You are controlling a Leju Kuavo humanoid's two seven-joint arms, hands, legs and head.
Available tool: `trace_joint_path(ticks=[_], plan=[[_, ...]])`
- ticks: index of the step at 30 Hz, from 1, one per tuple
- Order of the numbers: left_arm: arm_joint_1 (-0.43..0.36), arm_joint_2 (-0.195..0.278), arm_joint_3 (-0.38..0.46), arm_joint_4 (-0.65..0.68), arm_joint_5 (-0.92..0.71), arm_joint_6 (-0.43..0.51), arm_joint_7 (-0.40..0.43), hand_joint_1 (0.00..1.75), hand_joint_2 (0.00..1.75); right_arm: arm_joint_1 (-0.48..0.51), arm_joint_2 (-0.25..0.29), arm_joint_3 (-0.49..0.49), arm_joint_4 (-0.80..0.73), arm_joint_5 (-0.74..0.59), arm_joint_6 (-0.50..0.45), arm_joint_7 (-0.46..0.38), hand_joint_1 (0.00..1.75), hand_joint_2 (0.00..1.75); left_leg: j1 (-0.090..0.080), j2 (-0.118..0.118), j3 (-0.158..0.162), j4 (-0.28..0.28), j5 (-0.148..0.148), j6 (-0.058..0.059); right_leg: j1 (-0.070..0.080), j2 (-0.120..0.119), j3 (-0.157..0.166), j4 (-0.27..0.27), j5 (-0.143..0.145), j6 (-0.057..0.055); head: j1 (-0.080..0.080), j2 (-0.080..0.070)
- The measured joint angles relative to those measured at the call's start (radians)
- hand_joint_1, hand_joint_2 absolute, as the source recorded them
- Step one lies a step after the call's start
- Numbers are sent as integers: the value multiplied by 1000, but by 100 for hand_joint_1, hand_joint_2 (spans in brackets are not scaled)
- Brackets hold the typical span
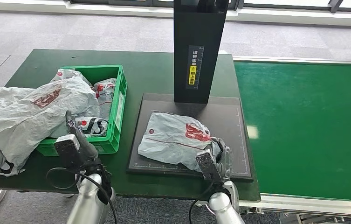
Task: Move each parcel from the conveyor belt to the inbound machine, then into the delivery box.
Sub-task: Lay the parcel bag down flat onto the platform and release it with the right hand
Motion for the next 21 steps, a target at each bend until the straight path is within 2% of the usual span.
trace_joint_path(ticks=[3,10,14,18,21], plan=[[26,14,-13,-65,-2,-35,-1,0,0,49,-10,19,-95,-5,22,10,0,175,0,-1,0,0,0,0,0,-1,0,0,0,0,0,0],[76,41,-26,-168,-81,-137,-1,0,0,249,-72,31,-570,62,102,64,0,175,-1,0,-1,0,-3,1,-1,-1,-1,0,-2,0,0,0],[81,45,-31,-197,-144,-188,13,0,0,324,-87,36,-738,110,82,80,0,175,-1,-1,-1,0,-3,1,-1,-1,-2,0,-3,0,0,0],[52,38,-49,-201,-268,-257,67,0,0,419,-92,35,-901,134,31,95,0,175,-1,-1,-1,0,-3,1,-1,-3,-2,0,-3,1,0,0],[-2,29,-78,-183,-501,-264,141,0,0,477,-89,21,-1007,123,33,81,0,175,-2,-1,-1,0,-2,2,-2,-3,-2,0,-2,1,0,0]])
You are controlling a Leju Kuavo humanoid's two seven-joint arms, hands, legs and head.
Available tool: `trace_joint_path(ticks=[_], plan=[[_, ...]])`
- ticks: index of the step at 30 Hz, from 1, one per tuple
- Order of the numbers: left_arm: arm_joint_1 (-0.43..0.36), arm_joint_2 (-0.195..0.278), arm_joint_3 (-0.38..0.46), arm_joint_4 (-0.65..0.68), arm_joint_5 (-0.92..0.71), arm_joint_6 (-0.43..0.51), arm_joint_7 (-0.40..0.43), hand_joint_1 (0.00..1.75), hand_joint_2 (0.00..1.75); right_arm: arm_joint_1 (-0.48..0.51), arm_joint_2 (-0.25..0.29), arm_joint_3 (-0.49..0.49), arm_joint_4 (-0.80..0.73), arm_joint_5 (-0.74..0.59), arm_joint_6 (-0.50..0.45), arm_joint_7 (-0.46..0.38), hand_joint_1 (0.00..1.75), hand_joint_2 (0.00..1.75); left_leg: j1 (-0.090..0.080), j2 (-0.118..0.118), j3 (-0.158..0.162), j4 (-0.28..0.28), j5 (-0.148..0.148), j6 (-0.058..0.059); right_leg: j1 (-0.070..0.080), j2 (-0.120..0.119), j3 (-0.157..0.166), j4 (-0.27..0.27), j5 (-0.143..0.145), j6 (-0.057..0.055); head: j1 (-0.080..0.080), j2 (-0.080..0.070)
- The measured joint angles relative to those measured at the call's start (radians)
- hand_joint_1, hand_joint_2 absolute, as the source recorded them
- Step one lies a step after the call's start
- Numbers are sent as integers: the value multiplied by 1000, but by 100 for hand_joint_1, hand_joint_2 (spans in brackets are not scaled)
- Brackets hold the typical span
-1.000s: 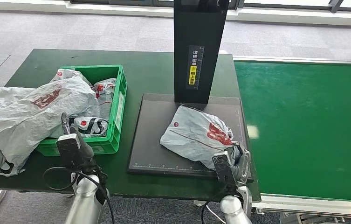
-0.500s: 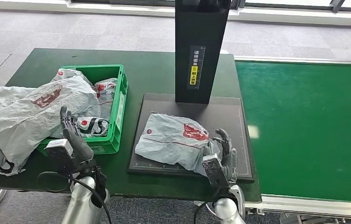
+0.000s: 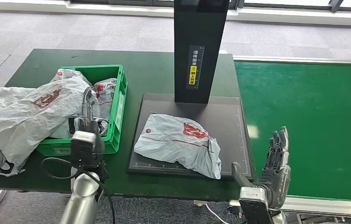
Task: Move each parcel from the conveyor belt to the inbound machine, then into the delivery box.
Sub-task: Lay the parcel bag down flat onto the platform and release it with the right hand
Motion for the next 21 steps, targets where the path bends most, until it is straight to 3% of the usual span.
trace_joint_path(ticks=[3,5,9,13,17,18,21], plan=[[-72,-7,-63,62,-237,-120,73,0,0,49,13,-27,-113,-27,0,-48,0,175,-1,-1,0,0,1,1,-1,-2,1,0,0,1,0,0],[-107,-15,-99,109,-280,-168,82,0,0,77,20,-39,-184,-44,-1,-69,0,175,-2,1,0,0,0,1,-1,1,1,0,1,1,0,0],[-153,-25,-133,177,-288,-168,77,0,0,112,32,-58,-266,-48,4,-76,0,175,-2,6,1,0,0,1,-2,5,0,0,2,1,0,0],[-172,-28,-150,215,-345,-171,75,0,175,126,37,-64,-303,-72,-10,-93,0,175,-2,5,1,0,0,1,-2,4,0,0,2,1,0,0],[-228,-28,-227,355,-524,-158,77,0,175,148,30,-63,-336,-100,-59,-110,0,175,-3,3,1,0,0,1,-3,3,1,0,2,1,0,0],[-242,-29,-255,407,-565,-137,88,0,131,154,22,-61,-339,-104,-75,-111,0,175,-3,4,1,0,0,2,-3,3,1,0,2,1,0,0],[-278,-32,-327,552,-653,-93,128,0,131,166,-10,-43,-342,-123,-107,-112,0,175,-4,6,1,0,-1,2,-4,5,1,0,2,2,0,0]])
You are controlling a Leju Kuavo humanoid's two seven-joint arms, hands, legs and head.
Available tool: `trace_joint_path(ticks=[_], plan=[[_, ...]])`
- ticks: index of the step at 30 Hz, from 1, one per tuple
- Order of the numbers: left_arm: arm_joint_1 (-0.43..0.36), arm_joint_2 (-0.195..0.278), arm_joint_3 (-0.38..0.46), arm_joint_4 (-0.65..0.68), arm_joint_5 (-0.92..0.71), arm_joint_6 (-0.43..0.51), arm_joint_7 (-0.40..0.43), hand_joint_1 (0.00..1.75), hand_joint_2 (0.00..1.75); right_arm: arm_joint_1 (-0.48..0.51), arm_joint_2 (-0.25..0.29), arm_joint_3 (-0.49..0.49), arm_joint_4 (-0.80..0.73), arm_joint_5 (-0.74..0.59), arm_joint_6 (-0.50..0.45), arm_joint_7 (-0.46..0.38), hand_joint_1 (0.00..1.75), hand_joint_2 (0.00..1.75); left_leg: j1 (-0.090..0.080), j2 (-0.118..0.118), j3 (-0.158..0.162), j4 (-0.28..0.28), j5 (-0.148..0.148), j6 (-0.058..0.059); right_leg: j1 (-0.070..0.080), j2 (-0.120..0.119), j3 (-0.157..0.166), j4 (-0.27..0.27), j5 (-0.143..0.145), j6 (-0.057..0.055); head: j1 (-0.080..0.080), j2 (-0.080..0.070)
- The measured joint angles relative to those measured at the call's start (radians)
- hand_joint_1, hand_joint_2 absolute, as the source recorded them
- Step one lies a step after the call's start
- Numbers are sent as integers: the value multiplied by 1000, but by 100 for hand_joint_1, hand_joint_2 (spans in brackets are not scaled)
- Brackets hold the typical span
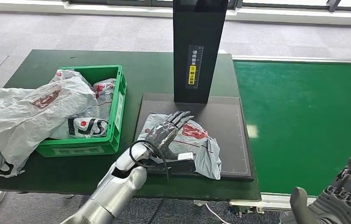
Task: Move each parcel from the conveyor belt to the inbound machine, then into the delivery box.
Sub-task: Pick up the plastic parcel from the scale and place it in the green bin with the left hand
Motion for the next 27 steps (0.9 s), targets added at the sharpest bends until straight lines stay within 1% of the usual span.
trace_joint_path(ticks=[1,5,8,11,12,15,16,18,23,27], plan=[[-10,-1,-18,41,-18,-3,13,0,175,0,-11,8,0,-6,1,0,0,175,0,0,0,0,0,0,0,0,0,0,0,0,0,0],[-44,5,-92,200,-89,-72,65,0,175,-20,-41,34,2,-21,19,0,0,175,0,0,0,0,0,1,0,0,1,0,0,0,0,0],[-71,6,-136,289,-106,-103,74,0,175,-30,-47,39,4,-15,8,0,0,175,0,-2,1,0,0,1,0,-2,2,0,0,1,0,0],[-100,5,-161,341,-106,-112,74,0,175,-30,-51,41,4,-11,-1,0,0,175,0,-3,2,0,0,1,0,-3,4,0,-1,1,0,0],[-107,4,-165,352,-106,-114,73,11,175,-30,-51,41,4,-11,-3,0,0,175,0,-3,2,0,0,1,0,-3,4,0,-1,1,0,0],[-124,-1,-179,376,-106,-128,73,142,175,-30,-52,41,4,-7,-20,0,0,175,0,-4,3,0,0,1,0,-4,5,0,-2,2,0,0],[-129,-3,-184,382,-106,-135,71,175,175,-30,-52,42,4,-4,-29,0,0,175,0,-5,3,0,0,2,0,-4,6,0,-2,2,0,0],[-136,-7,-195,391,-108,-138,69,175,175,-30,-54,46,4,3,-43,0,0,175,0,-6,4,0,0,2,0,-6,7,0,-3,3,0,0],[-134,-10,-216,395,-118,-77,71,175,175,-33,-56,58,4,6,-36,0,0,175,0,-9,5,-1,0,3,-1,-9,9,0,-8,3,0,0],[-134,-11,-219,395,-119,-66,73,175,175,-33,-56,59,4,6,-35,0,0,175,-1,-9,5,-1,0,4,-1,-9,9,-1,-7,4,0,0]])
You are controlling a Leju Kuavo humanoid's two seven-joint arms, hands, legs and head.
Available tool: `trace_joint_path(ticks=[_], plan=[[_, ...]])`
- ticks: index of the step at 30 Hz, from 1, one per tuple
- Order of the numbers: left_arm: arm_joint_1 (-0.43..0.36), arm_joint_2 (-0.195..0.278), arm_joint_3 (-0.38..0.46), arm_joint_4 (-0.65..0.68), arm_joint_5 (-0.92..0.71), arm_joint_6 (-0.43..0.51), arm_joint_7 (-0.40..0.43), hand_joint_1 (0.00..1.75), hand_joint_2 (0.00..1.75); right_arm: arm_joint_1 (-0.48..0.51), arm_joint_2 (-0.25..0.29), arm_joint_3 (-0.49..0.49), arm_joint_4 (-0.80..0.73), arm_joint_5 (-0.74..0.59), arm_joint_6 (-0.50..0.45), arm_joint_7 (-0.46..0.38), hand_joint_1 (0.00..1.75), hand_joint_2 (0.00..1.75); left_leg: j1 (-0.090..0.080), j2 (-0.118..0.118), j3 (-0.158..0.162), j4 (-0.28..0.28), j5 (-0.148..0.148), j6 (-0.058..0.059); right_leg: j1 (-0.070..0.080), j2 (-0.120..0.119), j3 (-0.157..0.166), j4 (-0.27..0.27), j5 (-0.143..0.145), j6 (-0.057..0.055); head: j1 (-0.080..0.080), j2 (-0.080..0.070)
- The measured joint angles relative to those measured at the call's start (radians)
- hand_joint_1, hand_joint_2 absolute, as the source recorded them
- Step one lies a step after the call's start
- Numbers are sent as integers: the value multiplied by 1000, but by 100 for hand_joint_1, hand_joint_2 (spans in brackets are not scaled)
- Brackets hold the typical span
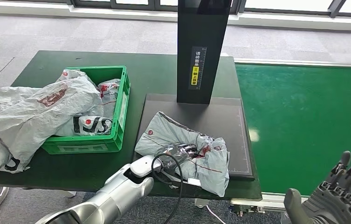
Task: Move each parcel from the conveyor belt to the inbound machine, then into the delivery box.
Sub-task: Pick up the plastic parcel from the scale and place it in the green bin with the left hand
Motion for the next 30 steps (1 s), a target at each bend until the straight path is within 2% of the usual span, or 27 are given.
trace_joint_path(ticks=[4,8,10,13,18,23,27,30], plan=[[2,-1,0,0,-2,31,4,175,175,0,0,0,0,0,5,0,0,175,0,1,0,0,3,0,0,1,0,0,3,1,0,0],[62,7,-1,-50,-26,208,39,175,175,-1,0,0,-1,1,50,0,0,175,-1,1,-3,0,10,1,-1,1,-5,0,8,-2,0,0],[114,21,3,-136,-40,261,62,175,175,-4,2,0,-2,6,68,0,0,175,-1,1,-9,0,14,2,-1,1,-11,0,11,-2,0,0],[175,46,22,-320,-46,281,71,175,175,-6,10,-1,-4,20,77,0,0,175,-1,1,-18,0,18,2,-1,1,-19,0,19,2,0,0],[214,73,65,-575,-67,303,55,175,175,0,29,-3,-19,37,68,0,0,175,-1,2,-21,0,17,2,-1,2,-22,0,20,3,0,0],[273,98,68,-793,-87,383,53,175,175,5,49,-8,-33,47,54,1,0,175,-1,2,-21,0,15,1,-1,3,-22,0,18,2,0,0],[308,120,68,-944,-83,424,66,175,175,11,55,-9,-35,51,44,4,0,175,-1,2,-21,0,14,1,-1,3,-22,0,16,1,0,0],[325,136,68,-1006,-82,435,76,175,175,20,55,-9,-35,41,41,4,0,175,-1,2,-21,0,13,0,-1,2,-22,0,15,1,0,0]])
